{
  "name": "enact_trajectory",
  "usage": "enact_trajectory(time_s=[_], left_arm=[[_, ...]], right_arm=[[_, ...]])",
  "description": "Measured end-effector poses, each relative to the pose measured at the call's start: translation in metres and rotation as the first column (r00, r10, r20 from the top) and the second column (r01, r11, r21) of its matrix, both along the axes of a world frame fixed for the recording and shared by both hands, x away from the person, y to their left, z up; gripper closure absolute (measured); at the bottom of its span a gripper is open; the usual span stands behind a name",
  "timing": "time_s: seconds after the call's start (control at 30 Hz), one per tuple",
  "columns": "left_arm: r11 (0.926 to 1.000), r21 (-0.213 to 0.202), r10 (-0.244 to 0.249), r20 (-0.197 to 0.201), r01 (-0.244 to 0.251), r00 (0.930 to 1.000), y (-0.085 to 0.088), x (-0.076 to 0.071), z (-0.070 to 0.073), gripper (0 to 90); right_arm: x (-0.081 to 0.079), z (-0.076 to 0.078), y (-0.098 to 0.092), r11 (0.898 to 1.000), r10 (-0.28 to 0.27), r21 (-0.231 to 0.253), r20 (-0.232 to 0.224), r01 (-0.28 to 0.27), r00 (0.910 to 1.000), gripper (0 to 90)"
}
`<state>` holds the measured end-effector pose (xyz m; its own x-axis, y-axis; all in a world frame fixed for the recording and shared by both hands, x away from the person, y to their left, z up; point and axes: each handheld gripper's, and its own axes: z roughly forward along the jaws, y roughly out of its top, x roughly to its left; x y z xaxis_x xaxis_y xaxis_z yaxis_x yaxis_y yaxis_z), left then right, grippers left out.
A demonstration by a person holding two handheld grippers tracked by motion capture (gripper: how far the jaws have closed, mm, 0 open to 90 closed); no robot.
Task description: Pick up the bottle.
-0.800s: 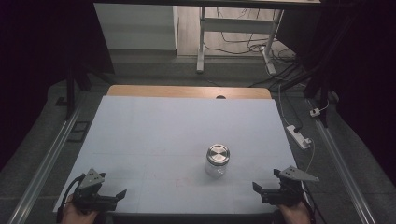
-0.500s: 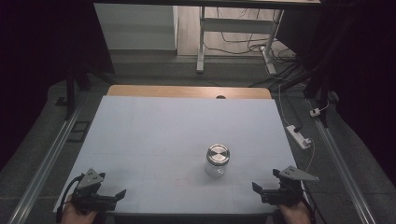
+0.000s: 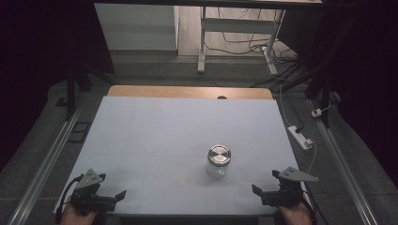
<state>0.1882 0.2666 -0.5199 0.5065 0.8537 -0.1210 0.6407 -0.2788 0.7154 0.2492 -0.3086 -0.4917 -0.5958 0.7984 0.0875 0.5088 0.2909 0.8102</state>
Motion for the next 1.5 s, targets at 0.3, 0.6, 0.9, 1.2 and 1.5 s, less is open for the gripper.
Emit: enact_trajectory(time_s=[0.3,0.6,0.9,1.2,1.5], left_arm=[[1.0,-0.003,-0.003,-0.008,0.003,1.0,0.0,0.001,0.0,0.2],[1.0,0.003,-0.005,-0.011,0.005,0.9999,-0.001,0.001,0.0,0.1],[1.0,0.0,-0.004,-0.013,0.004,0.9999,0.0,0.001,0.0,0.0],[1.0,-0.002,-0.004,-0.015,0.004,0.9999,0.0,0.001,0.0,0.0],[1.0,-0.004,-0.005,-0.018,0.005,0.9998,0.0,0.002,-0.001,0.0]], right_arm=[[0.001,0.001,0.008,0.997,0.077,0.013,-0.002,-0.077,0.997,0.0],[0.005,0.003,0.017,0.991,0.133,0.012,0.011,-0.133,0.9911,0.0],[0.016,0.001,0.032,0.983,0.182,0.018,0.013,-0.182,0.9833,0.0],[0.029,-0.002,0.047,0.974,0.224,0.023,-0.011,-0.224,0.9745,0.0],[0.042,-0.005,0.064,0.963,0.27,0.019,-0.036,-0.27,0.9621,0.0]])
